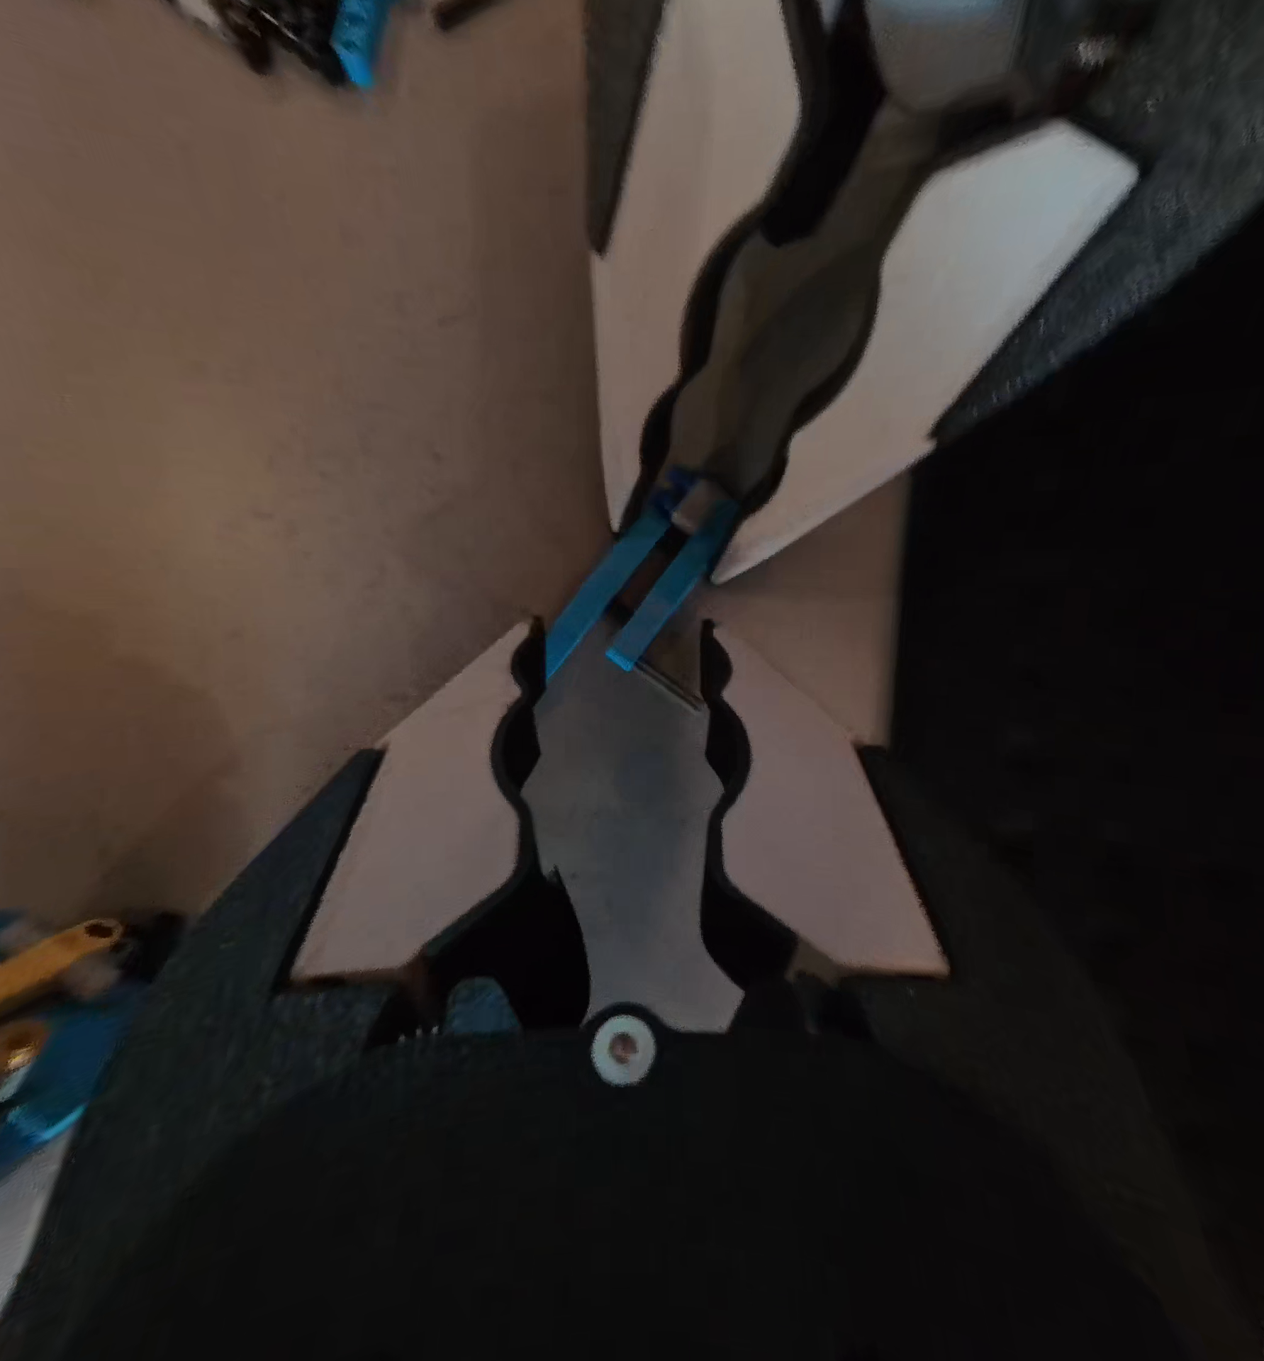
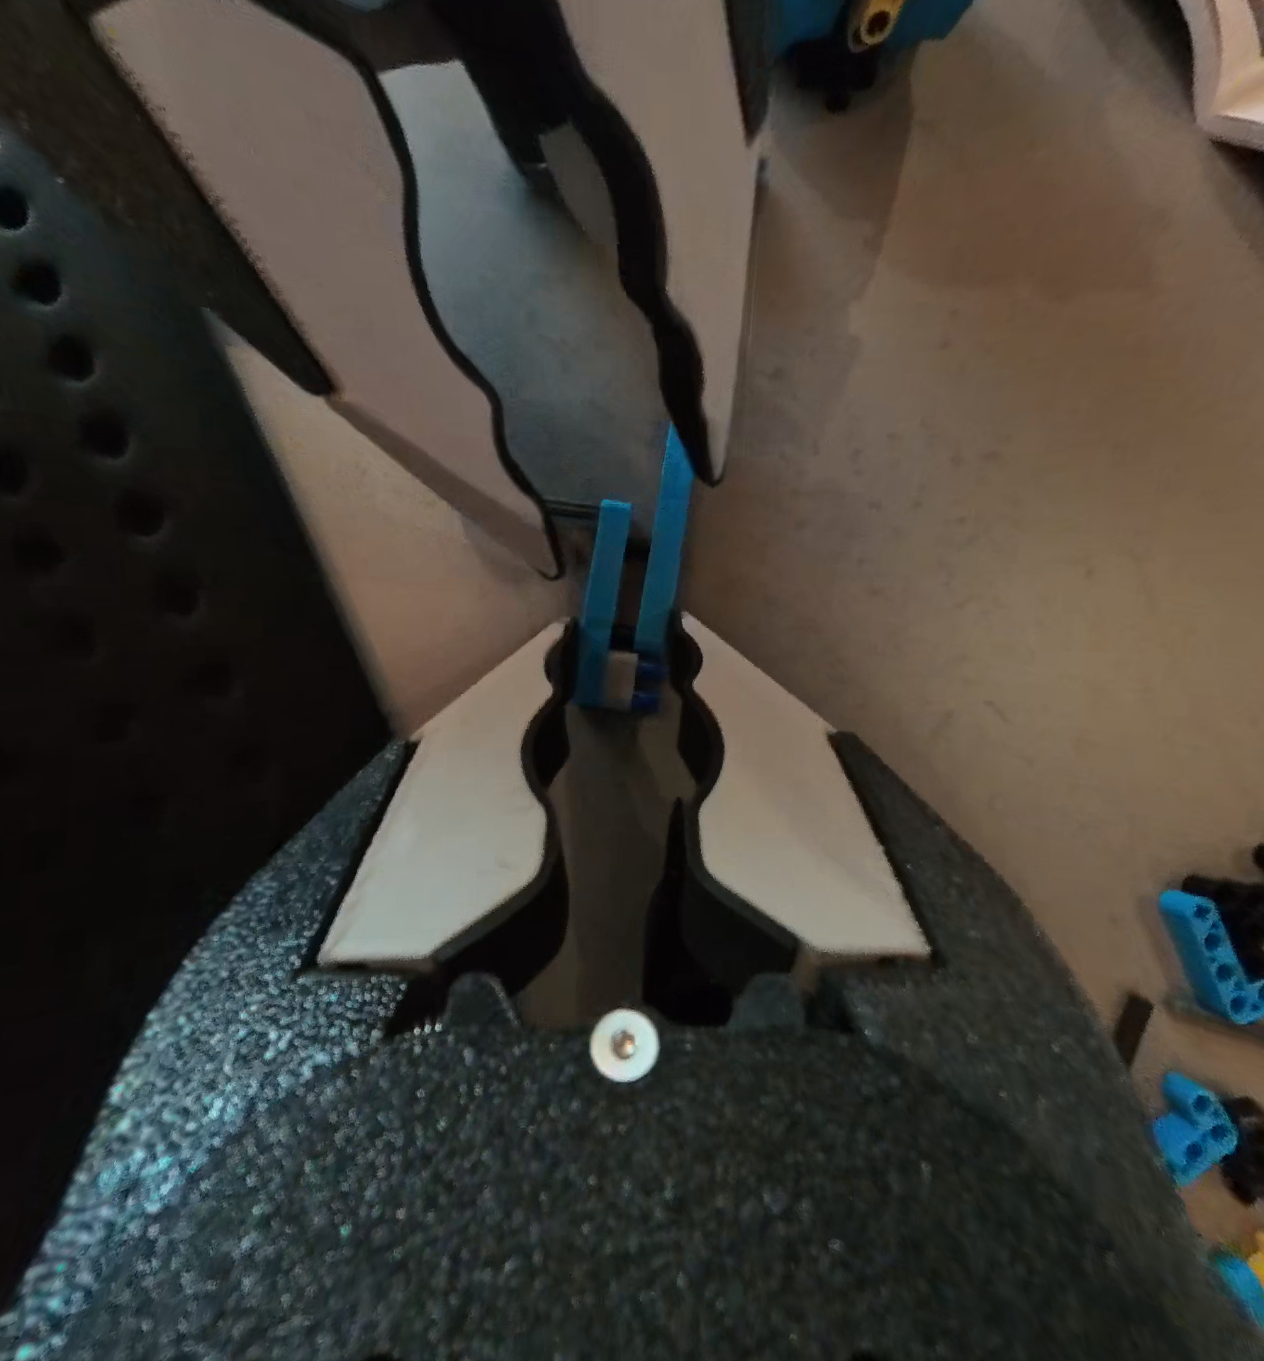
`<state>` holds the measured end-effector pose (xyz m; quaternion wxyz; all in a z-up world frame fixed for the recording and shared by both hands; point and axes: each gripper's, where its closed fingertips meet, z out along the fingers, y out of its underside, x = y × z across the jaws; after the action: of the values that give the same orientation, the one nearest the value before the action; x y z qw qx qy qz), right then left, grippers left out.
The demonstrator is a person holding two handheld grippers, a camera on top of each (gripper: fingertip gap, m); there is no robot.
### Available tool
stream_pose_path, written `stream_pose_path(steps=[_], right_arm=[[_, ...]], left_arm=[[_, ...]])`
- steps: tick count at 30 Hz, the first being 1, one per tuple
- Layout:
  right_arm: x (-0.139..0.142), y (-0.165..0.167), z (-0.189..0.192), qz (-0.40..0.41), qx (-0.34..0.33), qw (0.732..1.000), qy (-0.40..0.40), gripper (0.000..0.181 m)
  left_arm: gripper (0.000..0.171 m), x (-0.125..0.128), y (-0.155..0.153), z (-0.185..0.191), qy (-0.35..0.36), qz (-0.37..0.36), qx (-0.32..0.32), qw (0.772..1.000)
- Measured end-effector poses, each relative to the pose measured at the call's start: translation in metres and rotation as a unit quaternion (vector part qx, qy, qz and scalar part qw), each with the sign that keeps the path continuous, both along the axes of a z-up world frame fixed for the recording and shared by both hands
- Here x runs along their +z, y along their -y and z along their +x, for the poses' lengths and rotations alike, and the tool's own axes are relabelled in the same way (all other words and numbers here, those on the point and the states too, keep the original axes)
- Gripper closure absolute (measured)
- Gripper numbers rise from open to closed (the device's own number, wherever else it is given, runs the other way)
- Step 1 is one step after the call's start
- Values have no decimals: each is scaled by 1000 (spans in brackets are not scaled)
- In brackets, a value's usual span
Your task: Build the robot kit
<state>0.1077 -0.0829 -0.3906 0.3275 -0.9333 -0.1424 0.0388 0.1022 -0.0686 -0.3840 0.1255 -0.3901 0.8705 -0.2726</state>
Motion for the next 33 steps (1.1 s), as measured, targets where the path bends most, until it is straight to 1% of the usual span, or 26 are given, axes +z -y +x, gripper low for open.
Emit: stream_pose_path(steps=[3, 5, 7, 8, 12, 16, 20, 23, 24, 25, 28, 32, 33], right_arm=[[0, 4, -10, -4, 79, 996, -36, 157], [2, 3, -11, 0, 105, 993, -48, 158], [2, 1, -13, 10, 138, 989, -48, 158], [2, 0, -13, 13, 144, 988, -49, 158], [3, -3, -8, 37, 157, 987, -22, 159], [4, -4, -9, 52, 167, 984, -23, 160], [2, -3, -10, 57, 174, 982, -39, 159], [0, 0, -13, 44, 188, 980, -53, 155], [1, 0, -14, 46, 190, 979, -56, 149], [4, 1, -16, 49, 193, 978, -62, 147], [9, 2, -18, 55, 193, 976, -80, 147], [0, -1, -14, 46, 180, 981, -62, 150], [-1, -1, -12, 47, 178, 981, -57, 155]], left_arm=[[129, -5, 3, -8, -12, -18, -12, 1000], [133, -7, 4, -9, -15, -31, -6, 999], [134, -7, 3, -9, -12, -42, 4, 999], [135, -7, 3, -9, -8, -45, 10, 999], [145, -8, 2, -8, 13, -58, 37, 998], [146, -8, 3, -10, 27, -64, 55, 996], [143, -7, 4, -10, 19, -67, 70, 995], [133, -4, 5, -10, 8, -89, 81, 993], [134, -3, 5, -11, 9, -92, 79, 993], [138, -2, 5, -14, 9, -95, 73, 993], [142, 0, 5, -20, 10, -107, 63, 992], [142, -5, 2, -23, 2, -105, 61, 993], [142, -5, 2, -23, 0, -106, 61, 992]])
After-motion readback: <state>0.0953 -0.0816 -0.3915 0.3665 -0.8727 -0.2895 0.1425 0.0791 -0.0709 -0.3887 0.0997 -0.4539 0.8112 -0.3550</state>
